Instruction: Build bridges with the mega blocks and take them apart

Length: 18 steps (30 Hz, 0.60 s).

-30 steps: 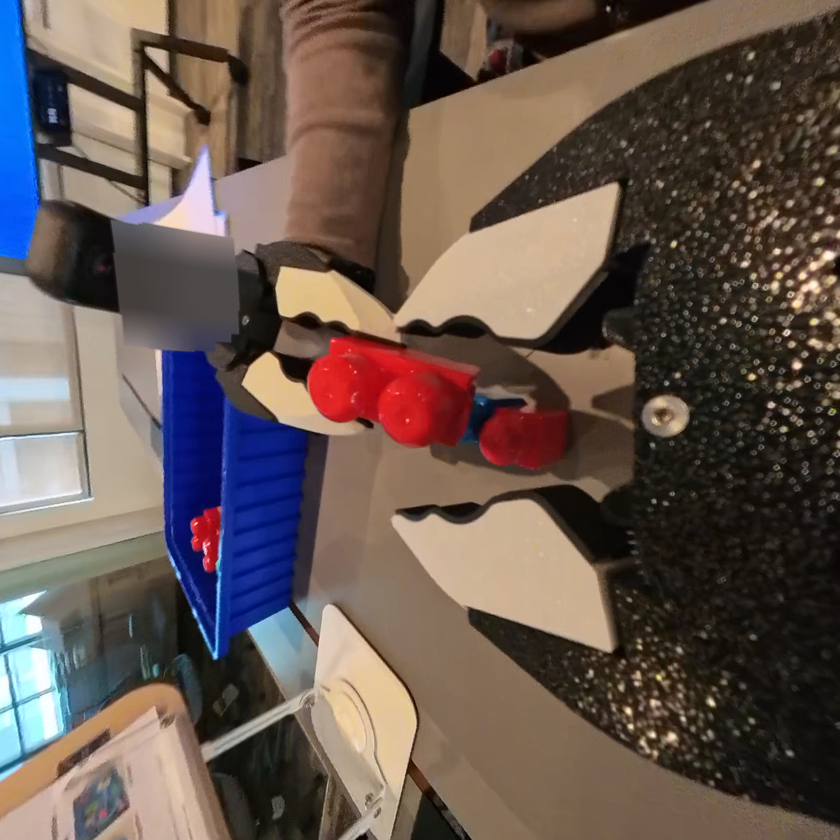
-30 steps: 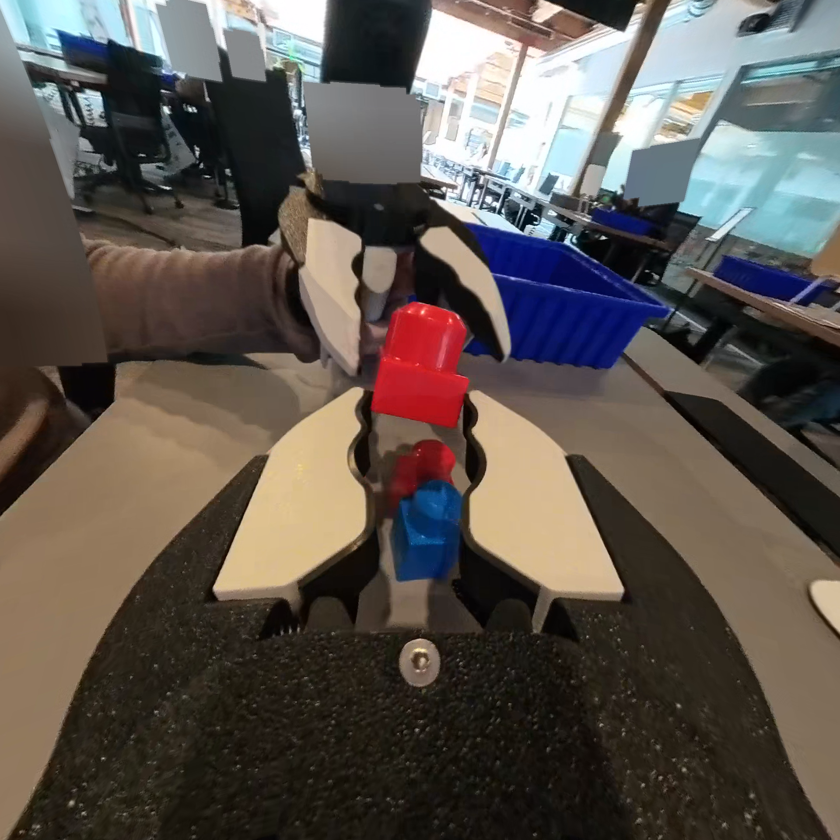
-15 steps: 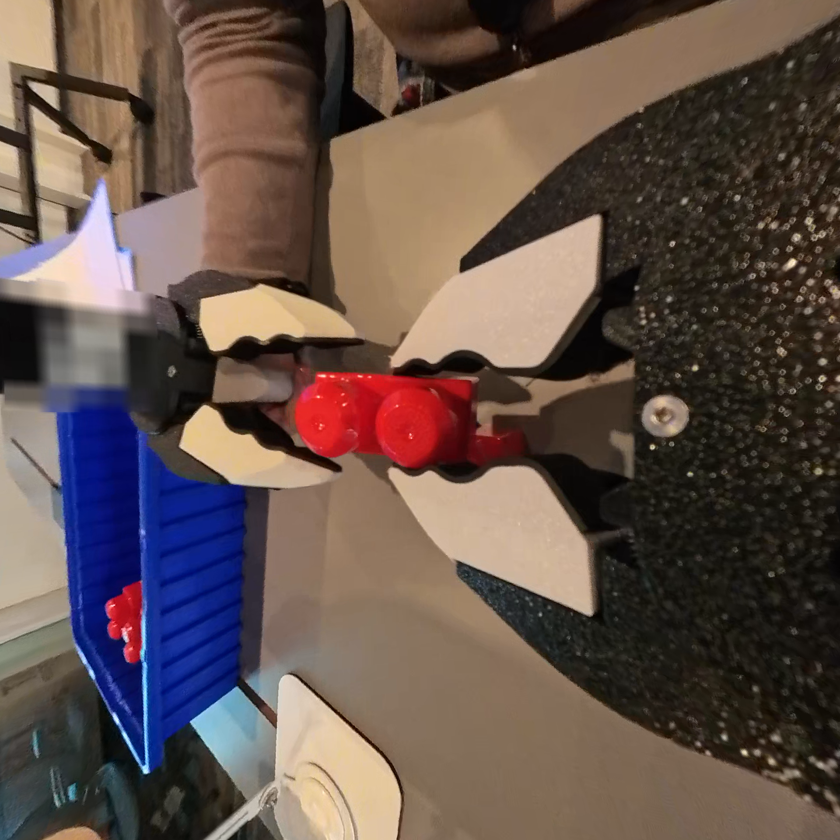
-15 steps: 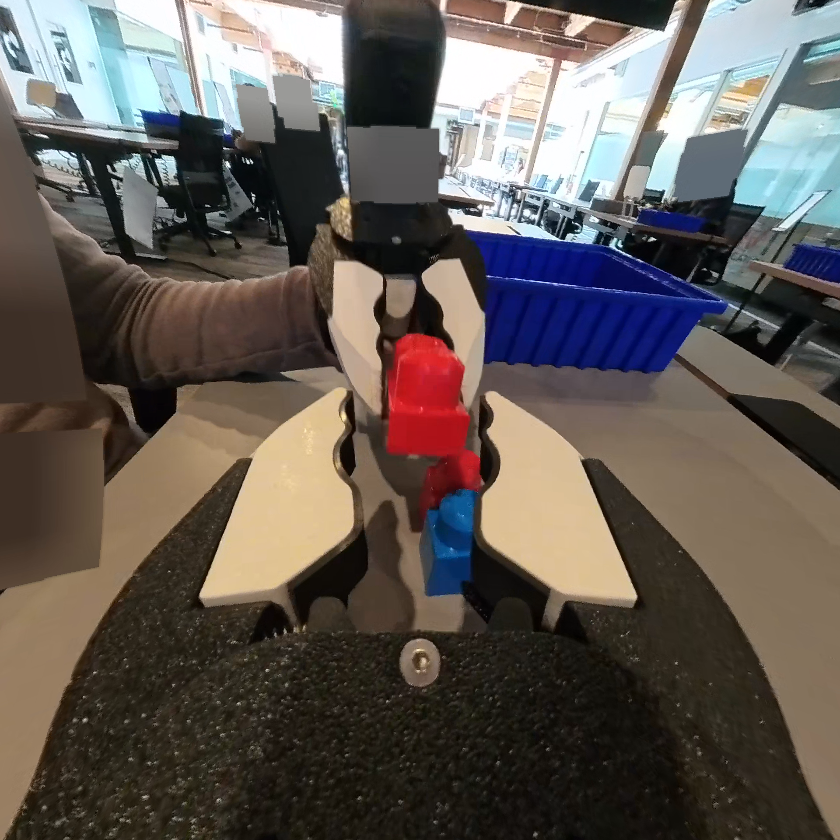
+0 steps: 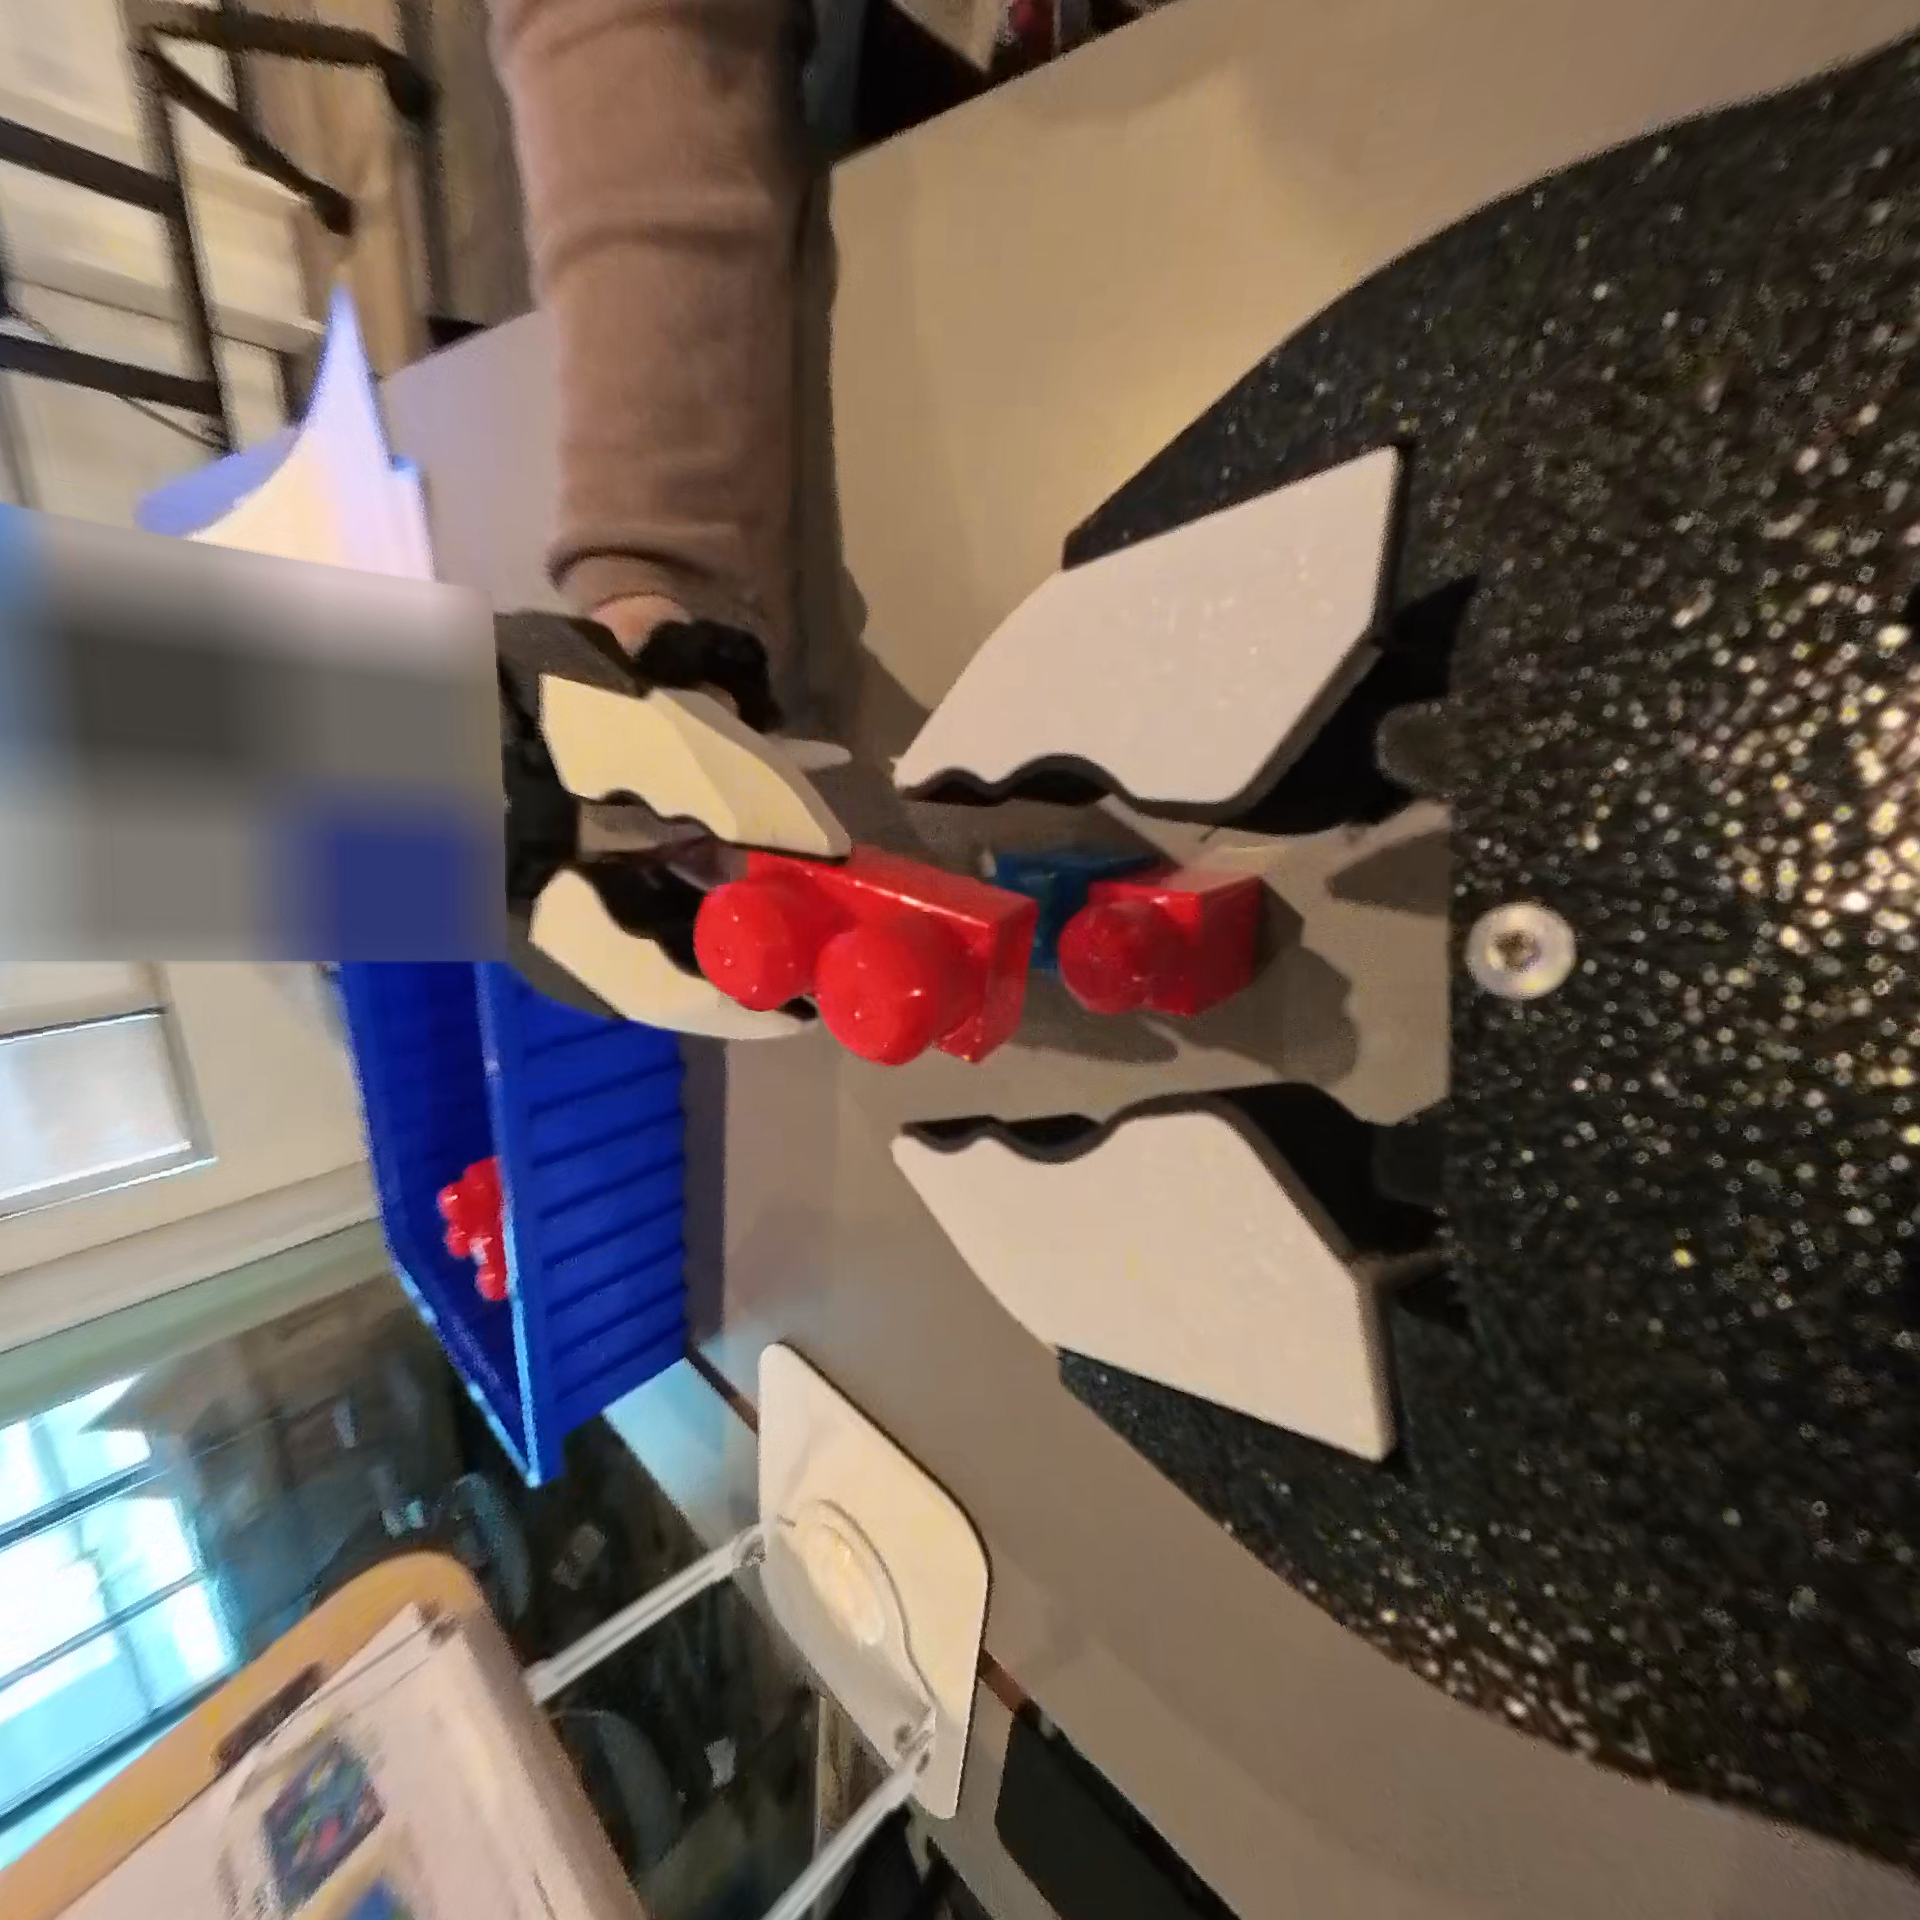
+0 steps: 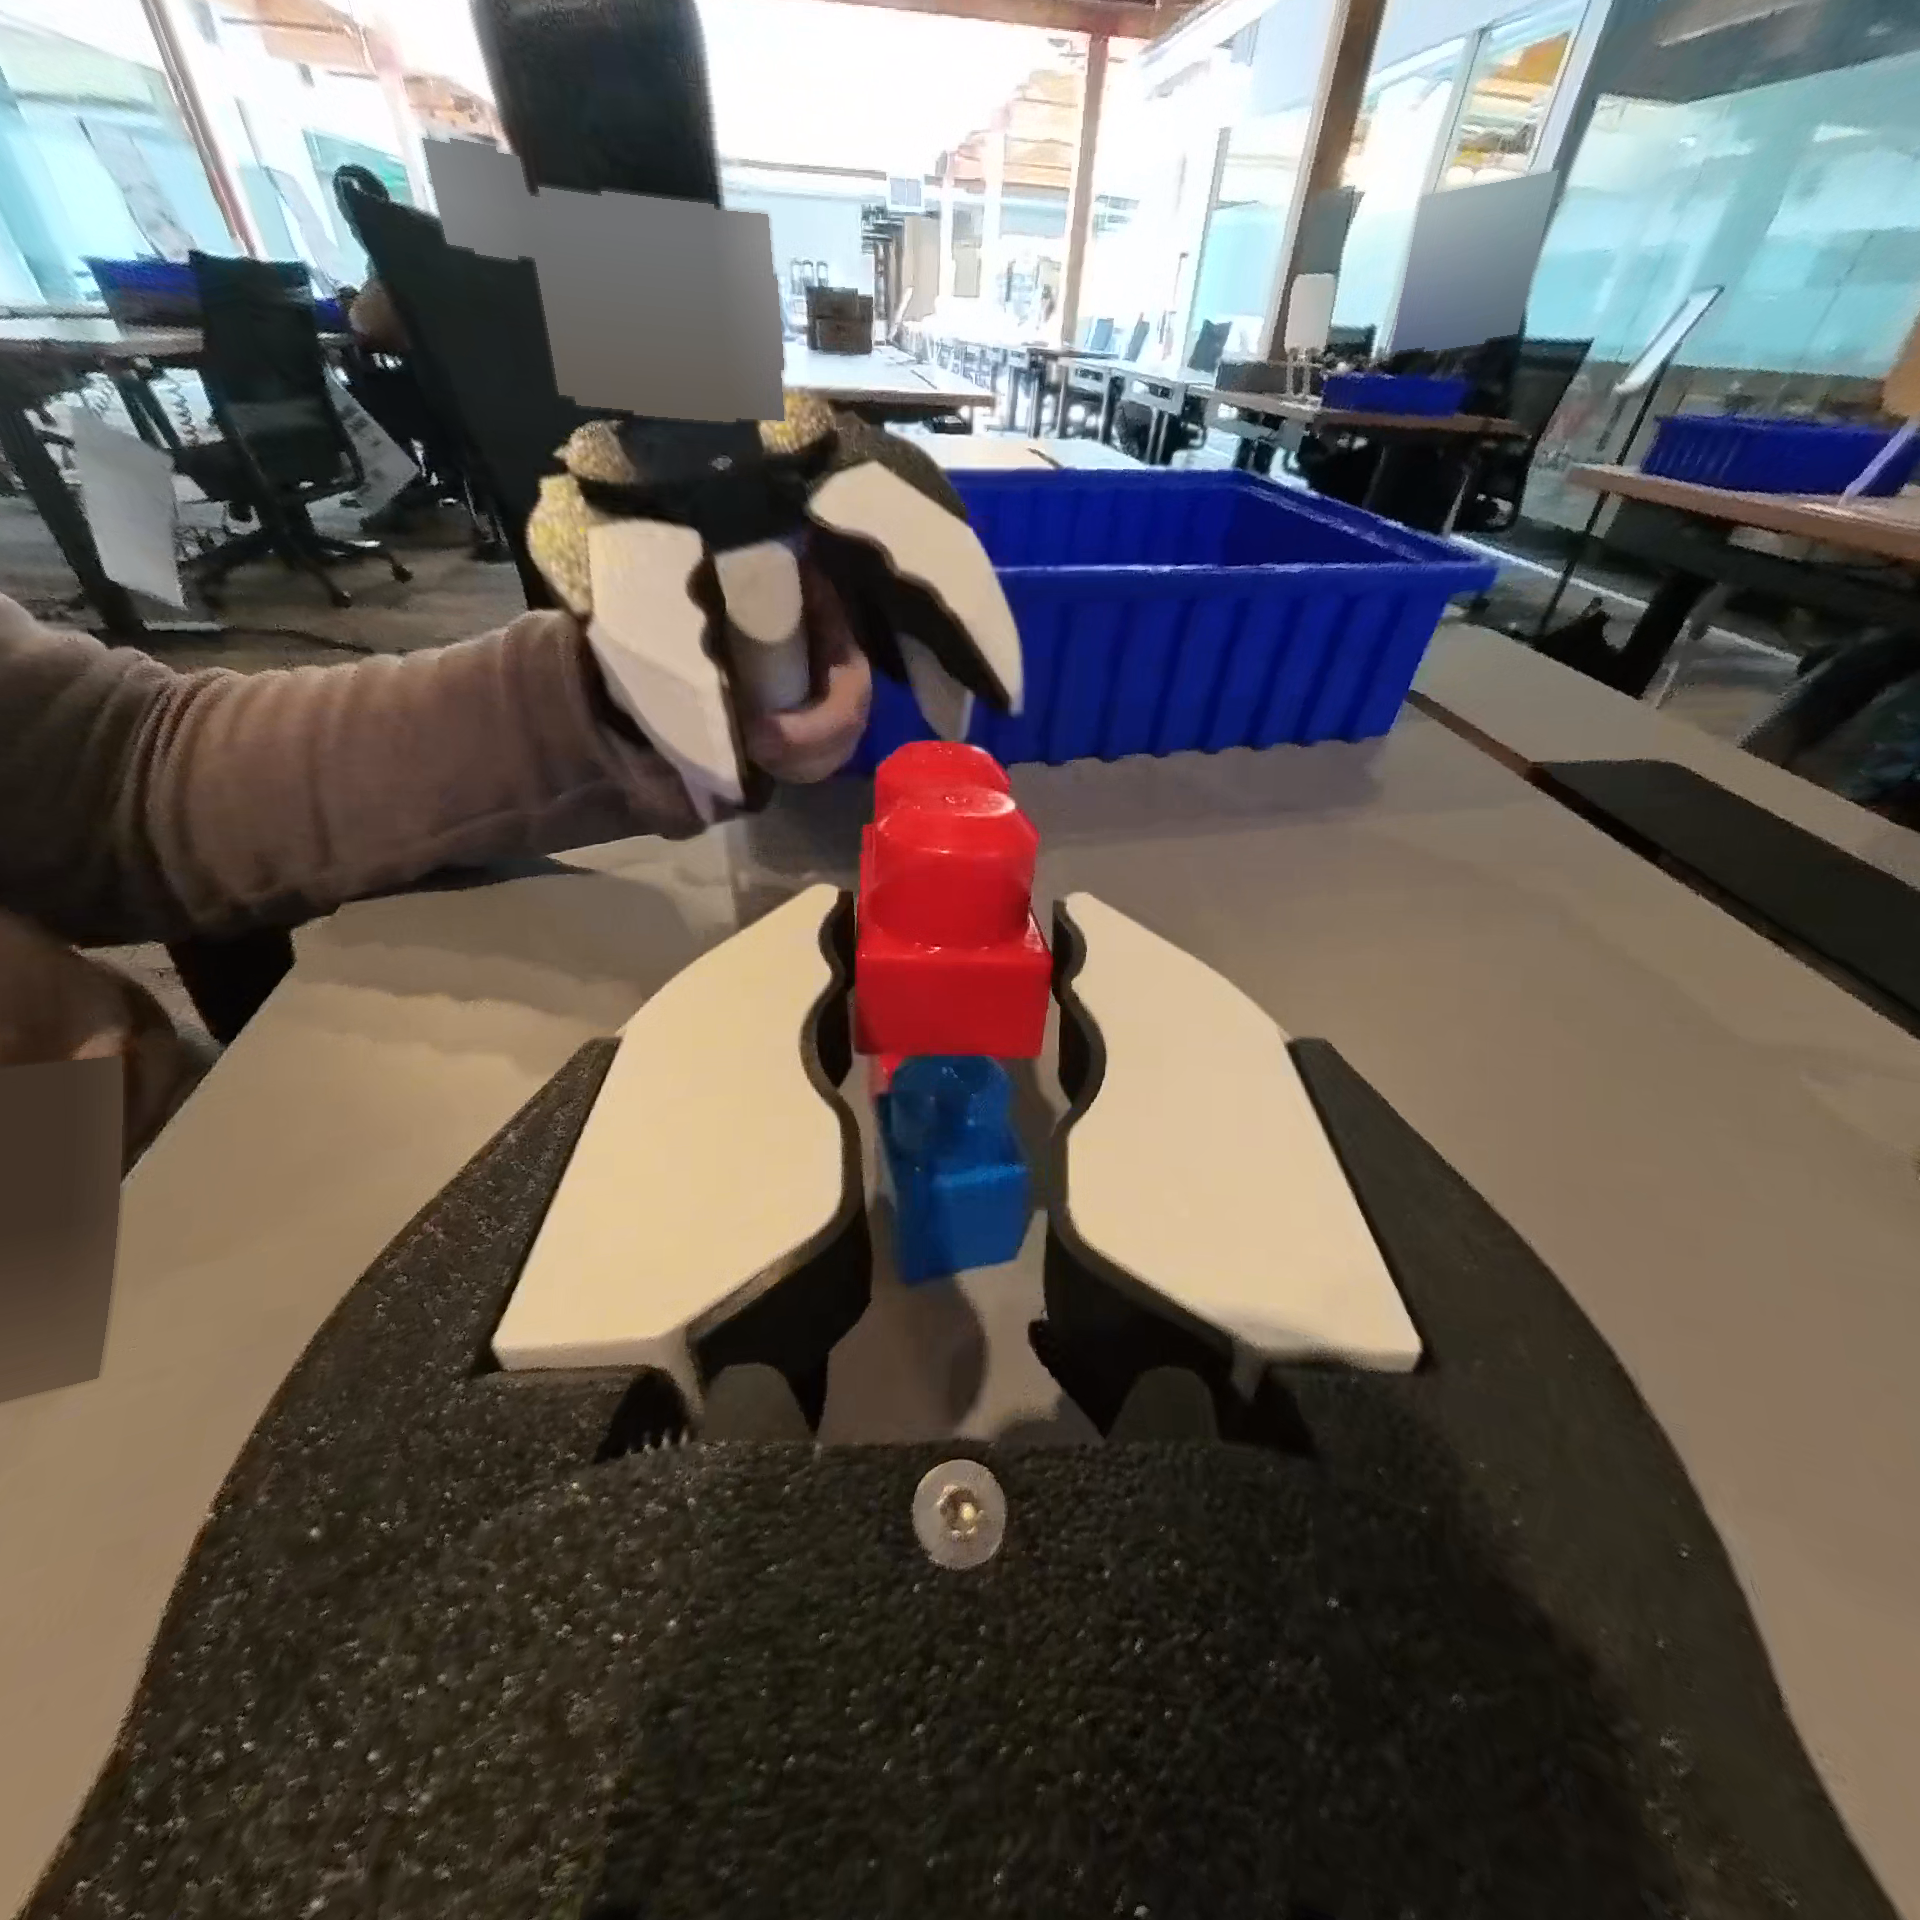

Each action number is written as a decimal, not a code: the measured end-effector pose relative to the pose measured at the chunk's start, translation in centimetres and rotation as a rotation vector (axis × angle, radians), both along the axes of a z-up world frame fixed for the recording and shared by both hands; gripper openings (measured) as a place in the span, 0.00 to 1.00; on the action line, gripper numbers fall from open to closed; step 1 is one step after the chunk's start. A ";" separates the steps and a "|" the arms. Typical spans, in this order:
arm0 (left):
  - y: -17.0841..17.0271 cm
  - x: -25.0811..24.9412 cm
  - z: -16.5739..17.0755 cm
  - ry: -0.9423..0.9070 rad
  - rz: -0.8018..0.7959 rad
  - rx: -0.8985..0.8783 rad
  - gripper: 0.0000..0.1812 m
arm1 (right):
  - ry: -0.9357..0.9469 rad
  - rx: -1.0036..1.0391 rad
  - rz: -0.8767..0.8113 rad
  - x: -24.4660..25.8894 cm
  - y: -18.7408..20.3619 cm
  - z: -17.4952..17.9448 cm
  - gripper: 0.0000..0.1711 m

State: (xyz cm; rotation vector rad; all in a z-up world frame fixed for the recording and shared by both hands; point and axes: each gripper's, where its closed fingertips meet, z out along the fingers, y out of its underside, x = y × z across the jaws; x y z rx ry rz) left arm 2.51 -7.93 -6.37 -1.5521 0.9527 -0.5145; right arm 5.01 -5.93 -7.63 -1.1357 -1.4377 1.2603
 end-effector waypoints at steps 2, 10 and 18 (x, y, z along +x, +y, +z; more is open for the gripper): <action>-0.3 -0.9 0.2 -0.055 -0.017 -0.020 0.29 | -0.019 -0.013 0.012 -0.2 0.1 -0.5 0.21; 0.0 -0.9 -2.6 0.017 -0.035 -0.120 0.27 | -0.042 -0.006 0.100 -1.6 -1.1 -1.4 0.21; 0.7 -0.3 -4.1 0.131 -0.006 -0.123 0.18 | -0.063 0.046 0.078 -1.4 -0.5 -2.0 0.21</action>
